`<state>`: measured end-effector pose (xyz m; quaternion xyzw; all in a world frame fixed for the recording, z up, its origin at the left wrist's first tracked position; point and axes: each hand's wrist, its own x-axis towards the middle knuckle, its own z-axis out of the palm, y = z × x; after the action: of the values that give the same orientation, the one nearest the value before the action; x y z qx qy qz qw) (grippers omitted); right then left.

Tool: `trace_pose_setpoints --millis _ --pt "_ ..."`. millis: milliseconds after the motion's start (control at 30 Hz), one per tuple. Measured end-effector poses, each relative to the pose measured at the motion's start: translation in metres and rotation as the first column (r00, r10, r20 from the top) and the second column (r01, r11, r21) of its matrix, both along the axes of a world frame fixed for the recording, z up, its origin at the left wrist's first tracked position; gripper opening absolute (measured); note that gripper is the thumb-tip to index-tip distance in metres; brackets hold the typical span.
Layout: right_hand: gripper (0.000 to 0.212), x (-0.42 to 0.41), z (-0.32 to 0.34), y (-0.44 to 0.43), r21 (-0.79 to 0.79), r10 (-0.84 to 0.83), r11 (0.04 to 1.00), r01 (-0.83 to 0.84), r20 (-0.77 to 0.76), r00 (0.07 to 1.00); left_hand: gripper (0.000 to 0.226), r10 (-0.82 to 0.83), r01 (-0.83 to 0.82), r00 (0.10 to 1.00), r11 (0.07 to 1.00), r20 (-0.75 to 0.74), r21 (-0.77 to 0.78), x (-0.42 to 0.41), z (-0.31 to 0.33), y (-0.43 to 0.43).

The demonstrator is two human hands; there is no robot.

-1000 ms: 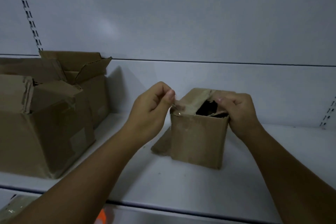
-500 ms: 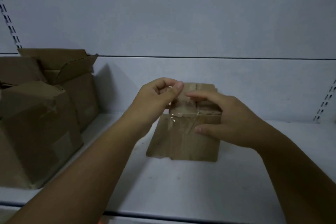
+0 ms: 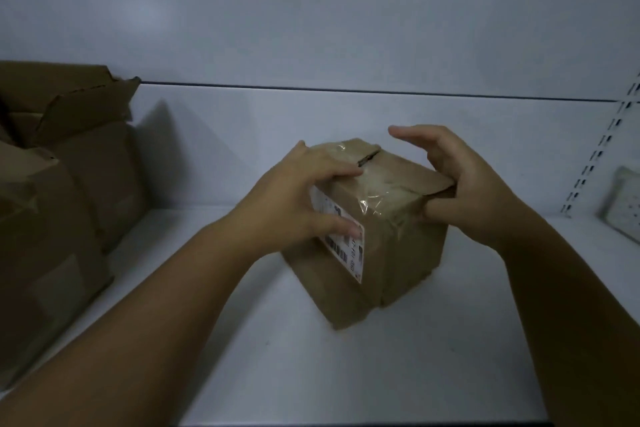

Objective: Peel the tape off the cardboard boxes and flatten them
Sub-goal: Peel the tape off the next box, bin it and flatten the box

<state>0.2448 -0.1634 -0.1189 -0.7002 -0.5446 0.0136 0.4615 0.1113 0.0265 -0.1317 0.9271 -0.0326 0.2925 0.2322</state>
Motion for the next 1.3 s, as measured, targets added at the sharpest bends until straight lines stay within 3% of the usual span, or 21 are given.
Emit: trace_pose_setpoints --millis 167,233,367,667,867,1033,1200,1233,1300 --pt "0.053 -0.001 -0.015 0.015 0.071 0.007 0.997 -0.009 0.015 1.000 0.043 0.073 -0.074 0.961 0.997 0.266 -0.007 -0.014 -0.002 0.001" --pt "0.050 -0.005 -0.022 0.024 0.075 0.043 0.997 -0.038 -0.078 0.996 0.045 0.056 -0.063 0.972 0.998 0.230 0.023 -0.020 -0.002 0.002" --pt "0.052 -0.006 -0.027 0.030 0.131 0.052 0.991 -0.030 -0.168 0.984 0.070 0.071 -0.088 0.994 0.969 0.081 0.232 -0.022 -0.005 0.001" --pt "0.038 -0.013 -0.029 0.034 0.217 0.027 0.976 0.022 -0.224 0.974 0.110 0.185 -0.219 0.975 0.888 0.121 0.405 -0.018 -0.017 -0.018" --pt "0.031 -0.013 -0.027 0.033 0.196 0.002 0.980 0.046 -0.240 0.971 0.077 0.064 -0.158 0.965 0.916 0.256 0.369 -0.015 -0.022 -0.025" --pt "0.038 -0.015 -0.025 0.032 0.196 0.028 0.980 0.019 -0.235 0.972 0.067 0.032 -0.141 0.955 0.924 0.295 0.357 -0.013 -0.023 -0.020" --pt "0.053 -0.014 -0.015 0.020 0.282 0.113 0.959 0.010 -0.415 0.903 0.059 0.041 -0.119 0.971 0.938 0.235 0.327 -0.015 -0.021 -0.020" --pt "0.050 -0.018 -0.012 0.018 0.325 0.078 0.945 0.048 -0.364 0.928 0.056 0.048 -0.125 0.970 0.939 0.236 0.321 -0.015 -0.021 -0.020" --pt "0.034 -0.031 -0.008 0.014 0.402 0.013 0.915 0.033 -0.111 0.994 0.050 0.057 -0.132 0.967 0.946 0.249 0.297 -0.013 -0.020 -0.022"
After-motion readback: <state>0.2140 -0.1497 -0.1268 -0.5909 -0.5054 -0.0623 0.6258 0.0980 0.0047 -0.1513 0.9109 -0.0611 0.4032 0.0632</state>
